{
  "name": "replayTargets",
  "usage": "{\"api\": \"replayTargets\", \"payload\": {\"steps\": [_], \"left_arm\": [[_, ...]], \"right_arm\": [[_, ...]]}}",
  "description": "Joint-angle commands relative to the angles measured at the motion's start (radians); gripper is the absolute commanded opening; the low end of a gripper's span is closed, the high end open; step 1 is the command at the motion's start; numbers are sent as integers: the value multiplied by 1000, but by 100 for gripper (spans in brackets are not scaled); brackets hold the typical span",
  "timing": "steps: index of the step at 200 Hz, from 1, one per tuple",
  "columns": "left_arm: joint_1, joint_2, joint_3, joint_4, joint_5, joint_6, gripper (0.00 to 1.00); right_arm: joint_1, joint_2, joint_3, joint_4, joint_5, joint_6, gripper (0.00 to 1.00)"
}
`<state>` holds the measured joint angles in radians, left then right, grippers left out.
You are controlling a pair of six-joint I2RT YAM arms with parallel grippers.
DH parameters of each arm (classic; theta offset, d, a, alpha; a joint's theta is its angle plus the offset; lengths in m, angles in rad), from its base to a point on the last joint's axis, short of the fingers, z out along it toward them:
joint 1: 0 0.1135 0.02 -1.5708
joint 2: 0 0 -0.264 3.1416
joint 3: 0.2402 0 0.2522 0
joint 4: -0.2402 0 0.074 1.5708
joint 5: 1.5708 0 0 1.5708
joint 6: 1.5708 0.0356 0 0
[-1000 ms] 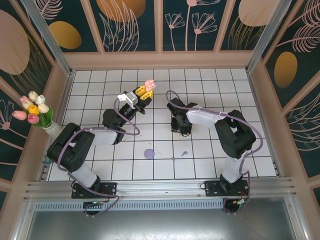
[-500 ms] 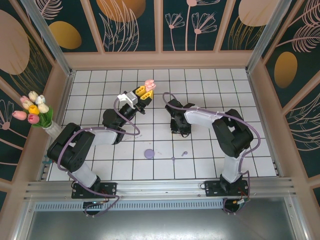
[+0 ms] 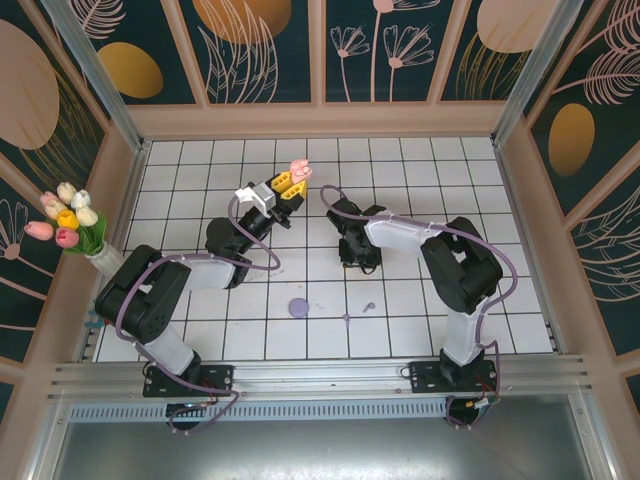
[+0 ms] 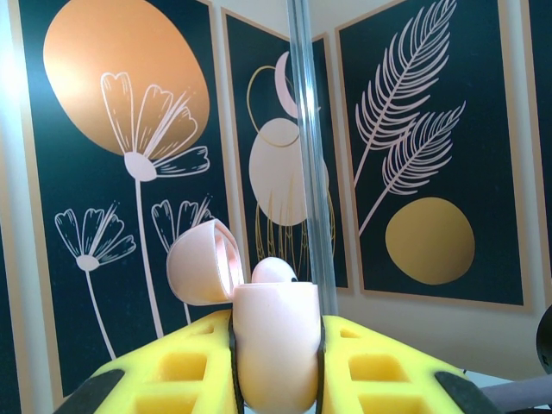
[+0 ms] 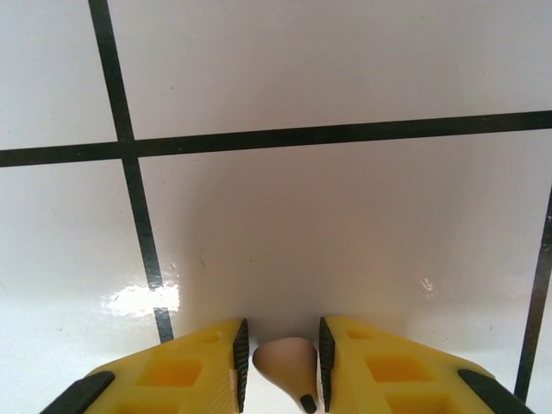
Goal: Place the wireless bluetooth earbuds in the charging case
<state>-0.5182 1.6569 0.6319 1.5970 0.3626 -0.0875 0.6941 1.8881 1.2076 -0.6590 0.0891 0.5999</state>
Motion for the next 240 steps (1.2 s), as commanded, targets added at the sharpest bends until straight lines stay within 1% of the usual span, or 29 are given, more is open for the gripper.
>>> {"api": "replayTargets", "payload": {"steps": [1,65,114,135,240], "left_arm": [[-3,7,24,158,18,-15,0],[-3,4,28,155,18,-15,0],[-3,4,28,154,19,-14,0],[-2,4,28,152,19,-15,0],[-3,4,41,142,31,-14,0]], "right_arm": [[1,44,-5,-30,19,-19,29],[-5,21,-26,-13,-16,-17,26],[-7,4,-28,-12,-25,-16,20],[-10,-15,-29,-8,-29,-6,19],[-30,-216,-85,90,0,62,17]]}}
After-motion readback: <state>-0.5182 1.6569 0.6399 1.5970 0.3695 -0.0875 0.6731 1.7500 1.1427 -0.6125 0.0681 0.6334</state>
